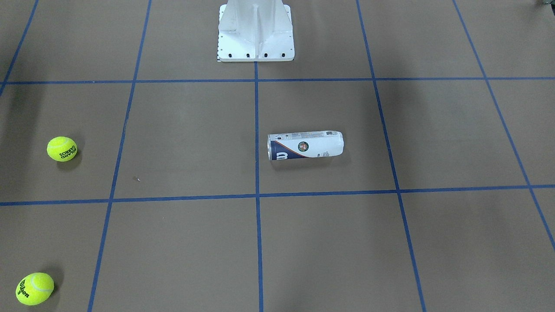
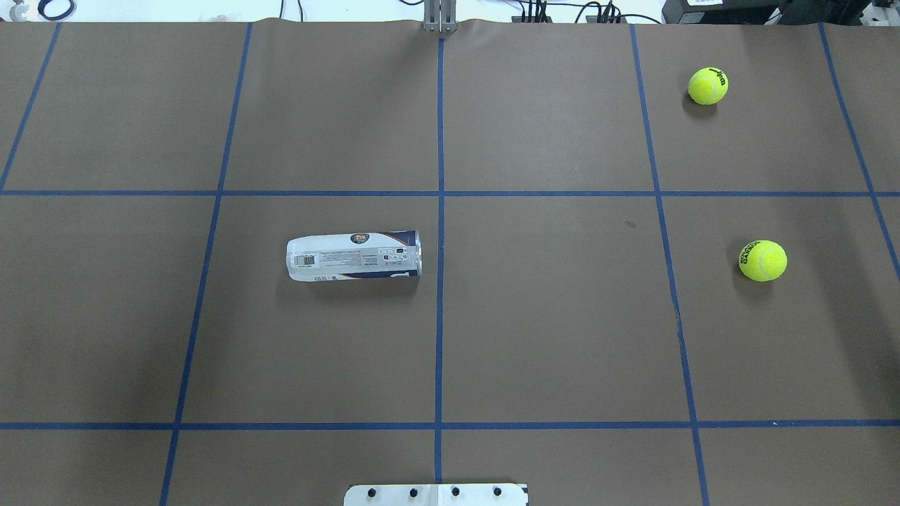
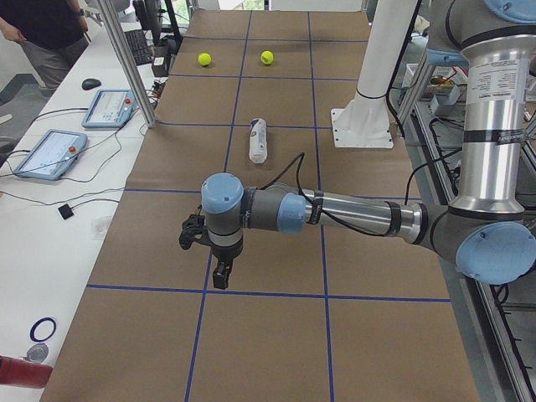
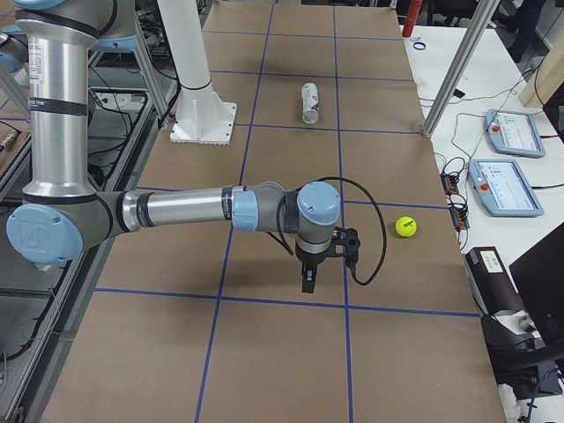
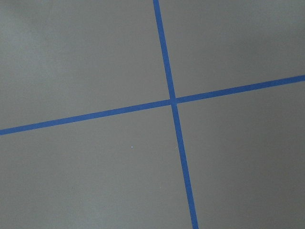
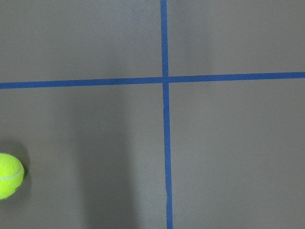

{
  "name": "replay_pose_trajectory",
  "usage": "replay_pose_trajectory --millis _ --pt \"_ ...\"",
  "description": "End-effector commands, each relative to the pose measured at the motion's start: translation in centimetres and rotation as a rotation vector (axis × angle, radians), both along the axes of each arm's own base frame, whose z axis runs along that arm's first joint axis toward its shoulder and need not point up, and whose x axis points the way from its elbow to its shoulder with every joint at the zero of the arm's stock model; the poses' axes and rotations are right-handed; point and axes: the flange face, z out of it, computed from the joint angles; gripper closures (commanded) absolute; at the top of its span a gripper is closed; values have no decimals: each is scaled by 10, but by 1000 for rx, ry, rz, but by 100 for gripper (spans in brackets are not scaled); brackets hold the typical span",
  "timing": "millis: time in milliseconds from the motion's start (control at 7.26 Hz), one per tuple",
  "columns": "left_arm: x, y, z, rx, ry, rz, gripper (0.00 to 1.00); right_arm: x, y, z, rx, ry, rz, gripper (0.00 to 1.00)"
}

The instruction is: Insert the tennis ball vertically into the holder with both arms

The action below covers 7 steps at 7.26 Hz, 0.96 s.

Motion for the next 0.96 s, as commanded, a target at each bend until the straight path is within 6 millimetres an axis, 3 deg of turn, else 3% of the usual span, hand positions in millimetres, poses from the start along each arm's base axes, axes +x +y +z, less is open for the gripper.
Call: replay_pose_trajectory --millis 0,275,551,826 --pt "0 0 1 -1 0 0 0 0 -1 -2 2 0 2 1" --pt "0 0 1 -8 2 -4 0 0 -1 -3 4 0 2 1" --pt "1 -1 -11 22 8 -4 0 0 -2 -4 6 0 3 1" --pt "7 -14 -66 209 78 13 0 0 -2 -9 16 0 3 1"
